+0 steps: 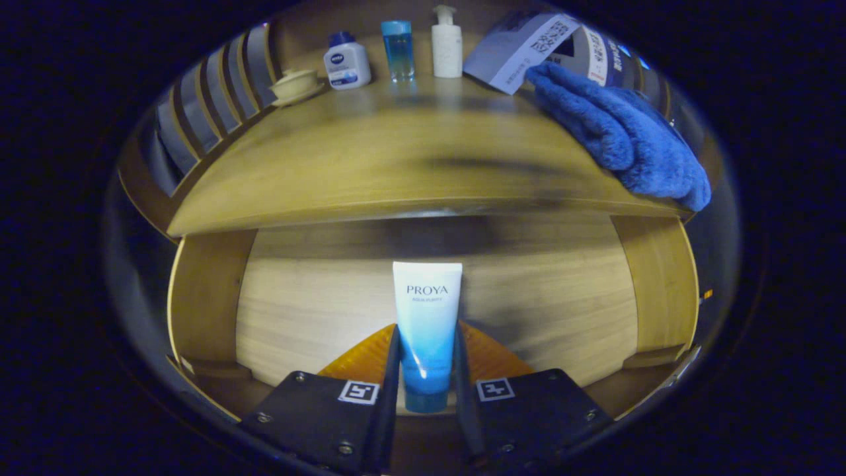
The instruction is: Pull open the drawer, take out the items inside it, and place them on the countertop above the cabinet.
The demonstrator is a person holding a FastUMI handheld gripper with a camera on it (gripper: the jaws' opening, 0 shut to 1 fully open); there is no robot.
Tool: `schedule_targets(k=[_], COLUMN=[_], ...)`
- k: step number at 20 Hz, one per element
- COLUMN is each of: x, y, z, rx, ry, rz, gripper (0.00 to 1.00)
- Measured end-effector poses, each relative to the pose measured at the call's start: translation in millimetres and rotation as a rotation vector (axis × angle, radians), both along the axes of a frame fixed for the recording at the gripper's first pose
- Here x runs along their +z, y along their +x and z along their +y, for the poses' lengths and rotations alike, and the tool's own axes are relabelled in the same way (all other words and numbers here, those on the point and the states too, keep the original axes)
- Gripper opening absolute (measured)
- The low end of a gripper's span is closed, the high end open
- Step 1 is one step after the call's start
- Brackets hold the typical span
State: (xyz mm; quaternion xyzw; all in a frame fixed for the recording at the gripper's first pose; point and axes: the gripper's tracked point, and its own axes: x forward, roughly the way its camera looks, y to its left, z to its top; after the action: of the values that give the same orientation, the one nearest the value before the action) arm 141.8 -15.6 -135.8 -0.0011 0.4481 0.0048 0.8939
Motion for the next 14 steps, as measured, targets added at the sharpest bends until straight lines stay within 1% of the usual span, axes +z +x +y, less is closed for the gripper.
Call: schedule_targets(k=[2,5,8,14], x=[33,84,148,244], y=[-11,-35,-74,-128], z=[-8,-24,-38,-47], rx=[-0.003,0.02,0.021,0.047], ry=[0.043,0.072,0.081,0.134], rz=[-0.086,-0.204,-0.341,-0.508], gripper=[0.39,0.39,0.39,0.39])
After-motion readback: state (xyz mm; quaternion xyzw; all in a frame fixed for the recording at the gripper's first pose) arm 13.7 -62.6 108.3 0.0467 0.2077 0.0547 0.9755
